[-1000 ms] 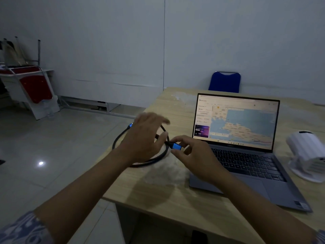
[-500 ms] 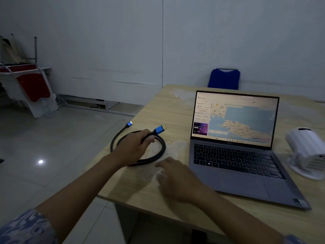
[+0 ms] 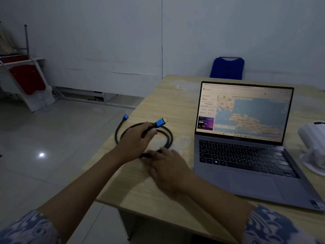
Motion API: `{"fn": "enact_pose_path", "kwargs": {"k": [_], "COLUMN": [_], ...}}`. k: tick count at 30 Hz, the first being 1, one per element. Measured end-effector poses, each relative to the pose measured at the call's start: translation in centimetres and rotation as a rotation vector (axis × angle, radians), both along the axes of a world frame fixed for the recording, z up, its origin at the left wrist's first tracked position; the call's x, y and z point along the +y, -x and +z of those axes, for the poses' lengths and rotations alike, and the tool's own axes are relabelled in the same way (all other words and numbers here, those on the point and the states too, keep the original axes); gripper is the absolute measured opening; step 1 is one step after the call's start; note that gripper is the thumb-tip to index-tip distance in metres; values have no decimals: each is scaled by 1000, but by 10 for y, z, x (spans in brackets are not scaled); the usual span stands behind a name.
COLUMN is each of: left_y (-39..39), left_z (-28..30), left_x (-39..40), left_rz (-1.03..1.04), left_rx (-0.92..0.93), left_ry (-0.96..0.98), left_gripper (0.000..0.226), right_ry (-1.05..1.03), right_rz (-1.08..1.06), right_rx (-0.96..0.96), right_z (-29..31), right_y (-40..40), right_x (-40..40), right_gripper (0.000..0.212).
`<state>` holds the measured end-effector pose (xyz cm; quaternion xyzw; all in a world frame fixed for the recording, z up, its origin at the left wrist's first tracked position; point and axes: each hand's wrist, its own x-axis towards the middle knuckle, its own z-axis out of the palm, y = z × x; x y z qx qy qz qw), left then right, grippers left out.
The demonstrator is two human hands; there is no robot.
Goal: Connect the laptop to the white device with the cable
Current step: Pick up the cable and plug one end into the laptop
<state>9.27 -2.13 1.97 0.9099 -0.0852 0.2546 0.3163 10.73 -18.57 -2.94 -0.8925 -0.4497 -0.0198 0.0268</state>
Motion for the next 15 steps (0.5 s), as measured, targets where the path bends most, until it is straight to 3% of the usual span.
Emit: {"fn": "enact_pose_path", "kwargs": {"k": [8,11,15], "left_y": [-29,-48,-72], "left_z": [-24,-33,-40], "left_x": [-14,-22,-36], "left_rz": [-98,-85,-41], "left_rx": [67,65,65], "left_ry": [97,43,33], "left_gripper": [31,37,30], "right_ry": [-13,-175,-487], "right_rz": [-115,-225,-530], "right_rx": [62,72,-9], "right_z": [15,13,8], "right_y": [-32,-16,12], "right_x": [-45,-73,-110], "right_gripper": [55,53,41]}}
